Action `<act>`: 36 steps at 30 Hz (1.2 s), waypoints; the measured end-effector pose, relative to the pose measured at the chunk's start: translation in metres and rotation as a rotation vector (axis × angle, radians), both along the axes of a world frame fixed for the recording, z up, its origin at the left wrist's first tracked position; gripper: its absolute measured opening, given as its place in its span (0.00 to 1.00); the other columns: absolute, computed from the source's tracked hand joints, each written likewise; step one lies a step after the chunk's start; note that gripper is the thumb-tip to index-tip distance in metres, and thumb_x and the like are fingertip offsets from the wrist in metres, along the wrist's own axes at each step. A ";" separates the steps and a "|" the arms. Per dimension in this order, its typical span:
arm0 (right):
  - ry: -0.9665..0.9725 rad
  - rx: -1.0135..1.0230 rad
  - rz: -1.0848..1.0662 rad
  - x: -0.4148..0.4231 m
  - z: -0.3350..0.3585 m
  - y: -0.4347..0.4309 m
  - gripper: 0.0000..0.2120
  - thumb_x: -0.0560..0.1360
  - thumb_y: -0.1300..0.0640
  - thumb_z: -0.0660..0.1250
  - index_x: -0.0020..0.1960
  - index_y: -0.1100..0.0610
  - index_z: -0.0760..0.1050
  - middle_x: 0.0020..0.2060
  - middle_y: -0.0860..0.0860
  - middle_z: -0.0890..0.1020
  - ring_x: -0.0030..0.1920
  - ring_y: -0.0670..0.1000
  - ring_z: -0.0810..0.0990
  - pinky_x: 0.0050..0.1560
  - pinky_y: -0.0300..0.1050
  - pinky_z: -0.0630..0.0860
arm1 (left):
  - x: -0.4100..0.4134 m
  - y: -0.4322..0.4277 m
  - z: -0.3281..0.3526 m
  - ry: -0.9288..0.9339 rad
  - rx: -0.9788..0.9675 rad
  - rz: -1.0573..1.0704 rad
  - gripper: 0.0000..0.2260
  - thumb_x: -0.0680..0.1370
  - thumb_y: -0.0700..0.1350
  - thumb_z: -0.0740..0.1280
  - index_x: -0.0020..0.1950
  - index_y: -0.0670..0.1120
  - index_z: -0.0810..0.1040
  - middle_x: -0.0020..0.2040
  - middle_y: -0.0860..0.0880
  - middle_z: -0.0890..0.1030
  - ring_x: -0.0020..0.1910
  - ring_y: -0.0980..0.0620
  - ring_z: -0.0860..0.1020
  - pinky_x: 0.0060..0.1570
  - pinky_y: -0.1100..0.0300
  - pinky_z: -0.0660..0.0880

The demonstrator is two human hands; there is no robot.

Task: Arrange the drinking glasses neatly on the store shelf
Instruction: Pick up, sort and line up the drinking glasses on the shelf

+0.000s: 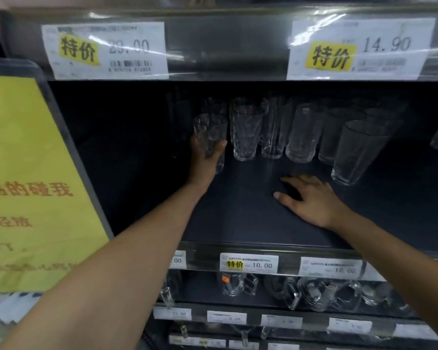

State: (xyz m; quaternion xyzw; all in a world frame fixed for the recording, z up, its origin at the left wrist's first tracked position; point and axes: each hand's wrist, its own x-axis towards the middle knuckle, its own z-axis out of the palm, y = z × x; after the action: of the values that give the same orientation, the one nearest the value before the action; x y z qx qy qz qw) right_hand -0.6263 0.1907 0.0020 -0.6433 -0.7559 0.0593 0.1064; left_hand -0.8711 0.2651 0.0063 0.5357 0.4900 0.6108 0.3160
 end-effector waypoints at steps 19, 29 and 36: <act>-0.012 0.038 0.004 0.000 -0.006 0.006 0.30 0.76 0.32 0.54 0.75 0.44 0.65 0.74 0.46 0.68 0.74 0.51 0.63 0.73 0.53 0.59 | 0.006 0.043 -0.004 0.155 0.020 0.277 0.30 0.74 0.58 0.73 0.68 0.40 0.73 0.62 0.42 0.80 0.61 0.44 0.79 0.57 0.55 0.76; -0.024 0.045 0.001 0.001 -0.008 0.007 0.31 0.76 0.32 0.54 0.75 0.44 0.65 0.74 0.46 0.68 0.74 0.52 0.64 0.73 0.53 0.60 | 0.005 0.052 -0.004 0.152 0.044 0.308 0.27 0.76 0.56 0.72 0.69 0.40 0.75 0.62 0.42 0.81 0.61 0.44 0.79 0.58 0.57 0.75; -0.017 0.040 0.002 0.002 -0.007 0.008 0.32 0.75 0.31 0.53 0.75 0.43 0.65 0.74 0.46 0.67 0.74 0.52 0.63 0.73 0.53 0.60 | 0.005 0.055 -0.003 0.162 0.022 0.319 0.29 0.75 0.58 0.71 0.68 0.41 0.75 0.61 0.42 0.81 0.61 0.43 0.80 0.59 0.50 0.77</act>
State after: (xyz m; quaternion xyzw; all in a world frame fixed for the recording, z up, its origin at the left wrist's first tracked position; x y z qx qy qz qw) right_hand -0.6242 0.1984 -0.0048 -0.6406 -0.7585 0.0386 0.1127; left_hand -0.8659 0.3206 0.0032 0.5020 0.5858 0.6135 0.1686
